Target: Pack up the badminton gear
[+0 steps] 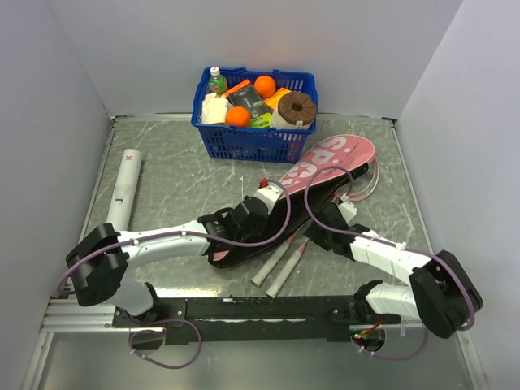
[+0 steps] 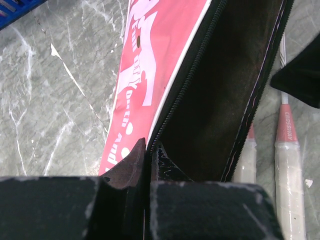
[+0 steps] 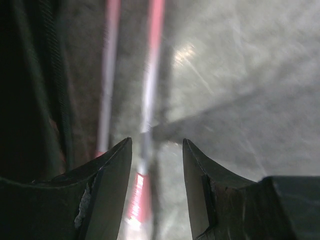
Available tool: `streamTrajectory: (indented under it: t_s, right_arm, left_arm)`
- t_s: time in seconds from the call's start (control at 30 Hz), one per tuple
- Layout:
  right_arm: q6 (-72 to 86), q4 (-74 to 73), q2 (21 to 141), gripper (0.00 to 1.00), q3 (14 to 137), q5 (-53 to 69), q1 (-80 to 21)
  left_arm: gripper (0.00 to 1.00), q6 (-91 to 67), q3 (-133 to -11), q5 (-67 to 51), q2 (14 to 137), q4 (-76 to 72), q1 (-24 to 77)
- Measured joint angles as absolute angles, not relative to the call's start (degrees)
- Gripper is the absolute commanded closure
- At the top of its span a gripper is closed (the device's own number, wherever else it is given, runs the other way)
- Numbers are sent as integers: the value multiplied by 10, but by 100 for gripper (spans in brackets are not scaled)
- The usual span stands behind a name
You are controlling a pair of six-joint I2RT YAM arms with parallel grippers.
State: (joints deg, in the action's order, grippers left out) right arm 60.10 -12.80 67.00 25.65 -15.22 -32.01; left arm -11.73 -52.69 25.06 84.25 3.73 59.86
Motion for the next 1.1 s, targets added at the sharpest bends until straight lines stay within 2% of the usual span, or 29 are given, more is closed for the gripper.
streamTrajectory:
  t_s: [0.07,0.1,0.17,0.47,0.8,1.1]
  right_arm:
    - [602,-118,688,58,267,-155,-320]
    - [602,-115,696,78,271,-156,-320]
    - [601,-113,709,100,279,-159,-320]
    - [604,-136,688,100,281,-178,-320]
    - [609,-260,477,100,273,-185,-330]
    - [661,-430,371,100,272,-204,-438]
  left_arm:
    - [99,-118,-527,249,841,37,598]
    - [99,-118,-527,248,841,37,597]
    - [99,-118,-526,246,841,37,597]
    - [99,-119,-526,238,842,37,595]
    - [99,-132,-541,253,871,39,594]
    - [99,-132,-639,257,948,45,569]
